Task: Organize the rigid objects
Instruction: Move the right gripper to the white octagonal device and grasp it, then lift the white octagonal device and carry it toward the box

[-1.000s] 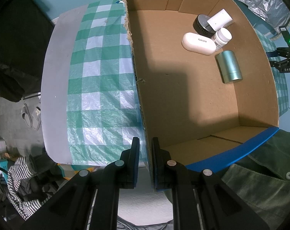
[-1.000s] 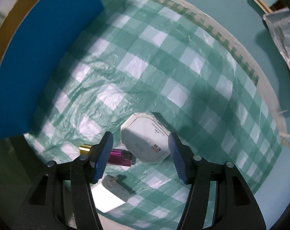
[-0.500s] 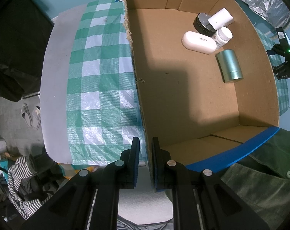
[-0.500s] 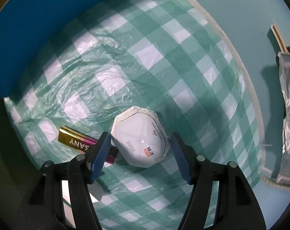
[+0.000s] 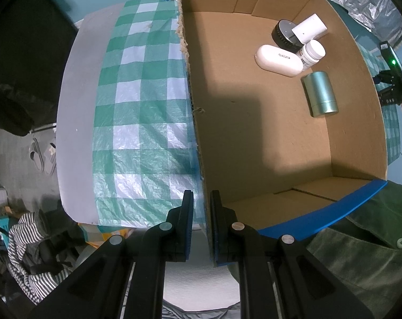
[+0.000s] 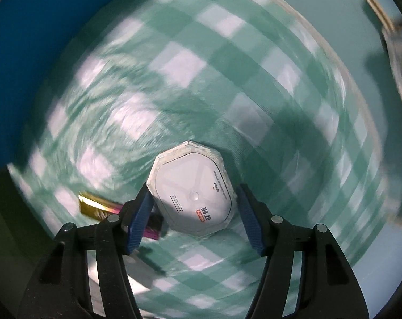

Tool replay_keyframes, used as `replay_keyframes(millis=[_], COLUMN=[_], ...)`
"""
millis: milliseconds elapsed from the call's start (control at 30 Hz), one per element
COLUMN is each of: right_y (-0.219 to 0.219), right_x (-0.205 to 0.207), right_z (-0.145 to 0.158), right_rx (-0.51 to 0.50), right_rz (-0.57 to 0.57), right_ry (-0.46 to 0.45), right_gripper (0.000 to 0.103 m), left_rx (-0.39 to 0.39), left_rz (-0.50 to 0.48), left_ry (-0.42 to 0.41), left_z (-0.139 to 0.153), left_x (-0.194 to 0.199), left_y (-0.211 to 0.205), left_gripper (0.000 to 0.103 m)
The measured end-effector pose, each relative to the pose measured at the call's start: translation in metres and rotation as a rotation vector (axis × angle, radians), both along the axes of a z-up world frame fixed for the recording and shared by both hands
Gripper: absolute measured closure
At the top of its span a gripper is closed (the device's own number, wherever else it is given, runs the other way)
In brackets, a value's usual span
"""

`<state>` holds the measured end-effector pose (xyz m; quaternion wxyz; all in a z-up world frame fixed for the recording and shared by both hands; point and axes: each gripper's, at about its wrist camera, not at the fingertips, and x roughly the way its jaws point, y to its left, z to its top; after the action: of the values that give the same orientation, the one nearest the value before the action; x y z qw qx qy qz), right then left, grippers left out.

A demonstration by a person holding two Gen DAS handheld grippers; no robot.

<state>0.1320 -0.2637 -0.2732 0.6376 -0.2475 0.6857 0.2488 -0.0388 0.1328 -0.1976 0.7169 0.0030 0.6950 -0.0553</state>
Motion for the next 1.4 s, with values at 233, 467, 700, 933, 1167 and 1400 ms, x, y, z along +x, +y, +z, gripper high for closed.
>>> replay_keyframes(millis=[233,467,700,933,1167,1400], right_y=[-0.014,-0.004,0.021,0.007,-0.002,-0.005], right_x=[0.021,0.027,0.009,0.004,0.011,0.006], right_z=[-0.006,-0.01,-0.007,0.006,0.012,0.038], right_rx=[0.002,-0.039,-0.021,0.008,0.023,0.045], right_rz=[-0.248,-0.172,-0.012,-0.067,-0.136,-0.164], right_ry=[0.058,0.065,-0.033,-0.046,-0.02,-0.017], right_gripper=[0.039,0.038,0.035,0.05,0.05,0.05], left_rx=[0.005,0.004,-0.001,-0.002,0.001,0.003], left_rz=[-0.007,-0.007,-0.003,0.003,0.002,-0.006], left_ry=[0.006,0.01,0.011,0.011,0.011,0.009], left_z=[-0.002,-0.003,-0.004,-0.007,-0.006,-0.005], left_x=[0.002,0.003,0.003,0.002,0.002,0.001], left_y=[0.0,-0.003,-0.001,-0.001,-0.001,-0.003], left_gripper=[0.09,0.09,0.09,0.09,0.09,0.09])
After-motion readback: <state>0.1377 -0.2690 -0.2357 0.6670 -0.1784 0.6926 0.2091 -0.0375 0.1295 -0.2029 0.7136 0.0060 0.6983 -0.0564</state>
